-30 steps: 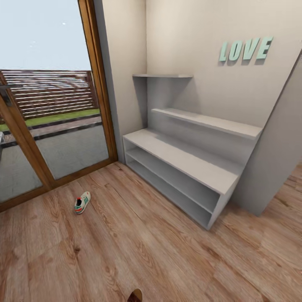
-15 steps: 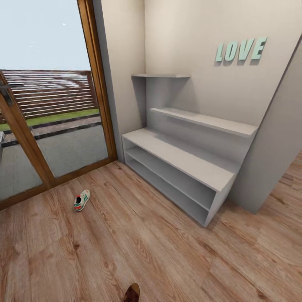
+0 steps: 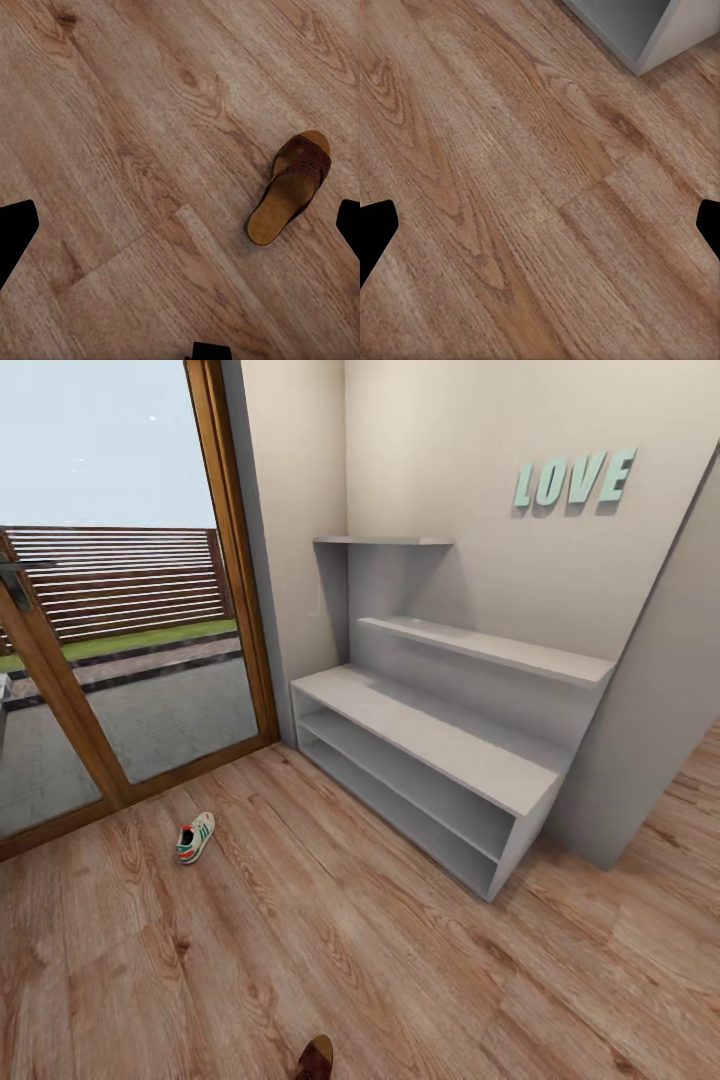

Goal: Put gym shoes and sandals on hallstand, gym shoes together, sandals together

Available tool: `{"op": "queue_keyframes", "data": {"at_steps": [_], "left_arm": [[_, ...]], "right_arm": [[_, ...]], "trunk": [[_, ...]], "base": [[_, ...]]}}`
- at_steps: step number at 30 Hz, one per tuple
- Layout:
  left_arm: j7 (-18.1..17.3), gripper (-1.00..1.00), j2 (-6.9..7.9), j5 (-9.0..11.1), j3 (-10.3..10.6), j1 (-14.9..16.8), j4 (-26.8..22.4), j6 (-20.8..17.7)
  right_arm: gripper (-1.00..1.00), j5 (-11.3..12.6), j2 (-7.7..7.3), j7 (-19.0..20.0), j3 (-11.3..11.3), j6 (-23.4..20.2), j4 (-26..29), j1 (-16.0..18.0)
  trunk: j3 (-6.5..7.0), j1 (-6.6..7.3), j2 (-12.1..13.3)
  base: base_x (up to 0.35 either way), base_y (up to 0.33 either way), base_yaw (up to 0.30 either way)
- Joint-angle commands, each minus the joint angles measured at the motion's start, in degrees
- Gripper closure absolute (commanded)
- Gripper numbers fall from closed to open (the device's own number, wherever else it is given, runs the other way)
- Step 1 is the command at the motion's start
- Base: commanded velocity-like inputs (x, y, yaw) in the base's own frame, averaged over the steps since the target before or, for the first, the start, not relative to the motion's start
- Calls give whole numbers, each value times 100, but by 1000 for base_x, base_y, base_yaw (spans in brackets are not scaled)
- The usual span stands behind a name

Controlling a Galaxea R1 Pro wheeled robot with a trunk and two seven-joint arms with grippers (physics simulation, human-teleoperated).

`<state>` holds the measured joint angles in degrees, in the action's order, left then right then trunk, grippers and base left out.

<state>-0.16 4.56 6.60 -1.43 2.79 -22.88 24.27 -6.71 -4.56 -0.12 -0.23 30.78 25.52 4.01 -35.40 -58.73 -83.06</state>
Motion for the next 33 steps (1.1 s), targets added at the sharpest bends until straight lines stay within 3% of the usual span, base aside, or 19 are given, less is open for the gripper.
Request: {"op": "queue_keyframes", "data": {"at_steps": [1,21,33], "left_arm": [[-2,-100,1,43,11,3,3,16],[-2,-100,3,43,11,3,3,12],[-2,-100,3,43,11,3,3,13]], "right_arm": [[-100,-32,-1,-2,-4,15,-3,3],[-100,-24,-1,-13,-7,15,-3,3],[-100,-23,-1,-15,-7,15,-3,3]], "trunk": [[-5,0,-2],[-5,0,-2],[-5,0,-2]], "base": [[0,0,0],[-121,0,0],[-26,0,0]]}}
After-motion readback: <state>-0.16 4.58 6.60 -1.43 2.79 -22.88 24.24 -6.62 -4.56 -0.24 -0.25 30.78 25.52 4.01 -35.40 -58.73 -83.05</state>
